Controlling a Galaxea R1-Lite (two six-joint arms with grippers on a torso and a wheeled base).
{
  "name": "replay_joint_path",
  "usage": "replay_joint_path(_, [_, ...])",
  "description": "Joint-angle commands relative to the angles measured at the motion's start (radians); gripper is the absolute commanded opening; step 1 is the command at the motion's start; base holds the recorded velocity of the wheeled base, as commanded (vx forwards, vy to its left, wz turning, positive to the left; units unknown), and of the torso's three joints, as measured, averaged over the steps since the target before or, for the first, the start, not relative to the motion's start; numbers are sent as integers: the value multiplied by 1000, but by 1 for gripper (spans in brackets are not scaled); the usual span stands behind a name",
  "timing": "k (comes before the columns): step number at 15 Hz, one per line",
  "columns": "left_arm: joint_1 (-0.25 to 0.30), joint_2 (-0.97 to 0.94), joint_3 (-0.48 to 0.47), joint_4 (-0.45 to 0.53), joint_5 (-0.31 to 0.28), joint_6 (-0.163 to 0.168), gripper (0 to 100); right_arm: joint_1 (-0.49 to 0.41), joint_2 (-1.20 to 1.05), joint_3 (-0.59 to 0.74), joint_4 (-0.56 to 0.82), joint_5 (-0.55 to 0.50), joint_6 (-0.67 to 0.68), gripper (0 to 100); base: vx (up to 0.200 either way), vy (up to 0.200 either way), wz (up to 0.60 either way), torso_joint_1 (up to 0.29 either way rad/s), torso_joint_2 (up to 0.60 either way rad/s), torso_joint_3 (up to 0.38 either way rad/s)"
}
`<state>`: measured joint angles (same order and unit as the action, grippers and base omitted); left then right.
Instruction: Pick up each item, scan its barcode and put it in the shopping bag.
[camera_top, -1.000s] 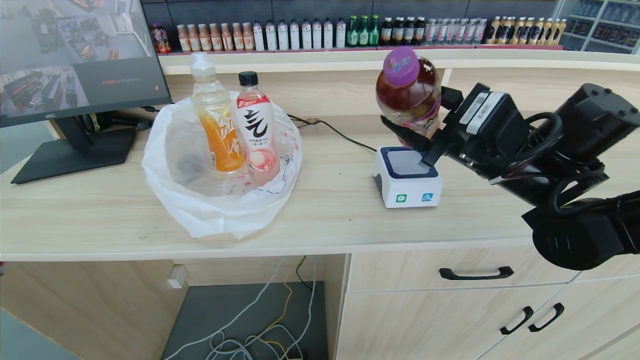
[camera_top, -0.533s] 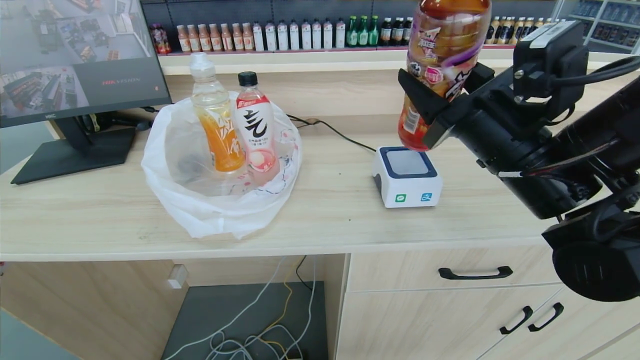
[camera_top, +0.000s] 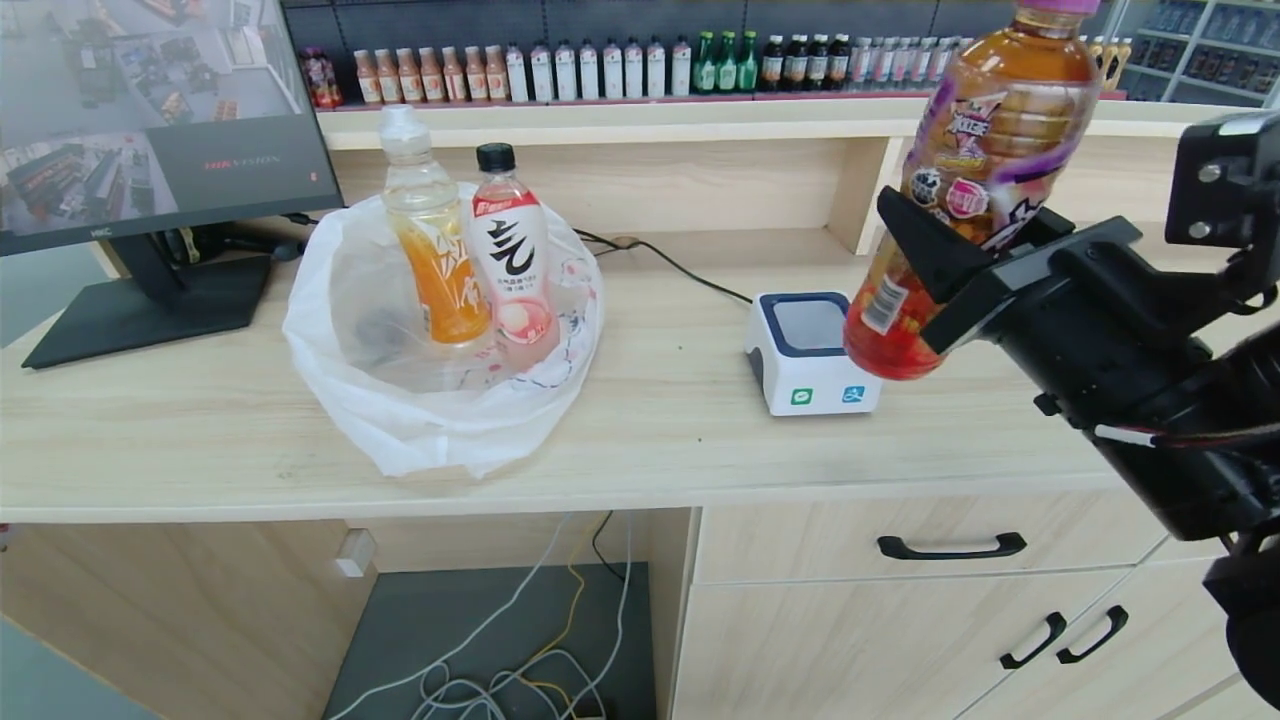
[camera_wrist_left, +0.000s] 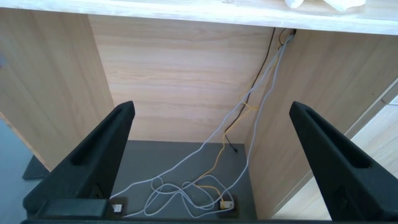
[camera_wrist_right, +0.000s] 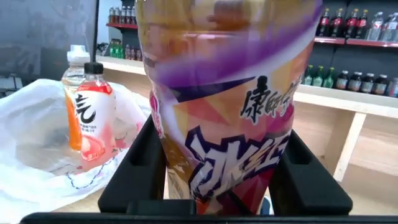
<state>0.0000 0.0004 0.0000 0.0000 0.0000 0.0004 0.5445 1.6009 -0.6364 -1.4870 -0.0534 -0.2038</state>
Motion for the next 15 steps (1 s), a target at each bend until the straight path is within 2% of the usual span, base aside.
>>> replay_joint_path(1, [0, 0, 0, 0, 0, 1, 100, 0, -24, 57, -12, -63, 1, 0, 0, 0, 0, 0, 0, 0])
replay_joint_path(4, [0, 0, 0, 0, 0, 1, 100, 32, -9, 40, 42, -89, 23, 0, 0, 0, 0, 0, 0, 0])
replay_joint_path(7, [0, 0, 0, 0, 0, 0, 100, 17, -9, 136, 4, -138, 73, 0, 0, 0, 0, 0, 0, 0])
replay_joint_path(11, [0, 0, 0, 0, 0, 0, 100, -8, 47, 92, -12, -140, 103, 0, 0, 0, 0, 0, 0, 0])
replay_joint_path(15, [0, 0, 0, 0, 2, -3, 100, -8, 60, 72, -13, -138, 107, 0, 0, 200, 0, 2, 5, 5])
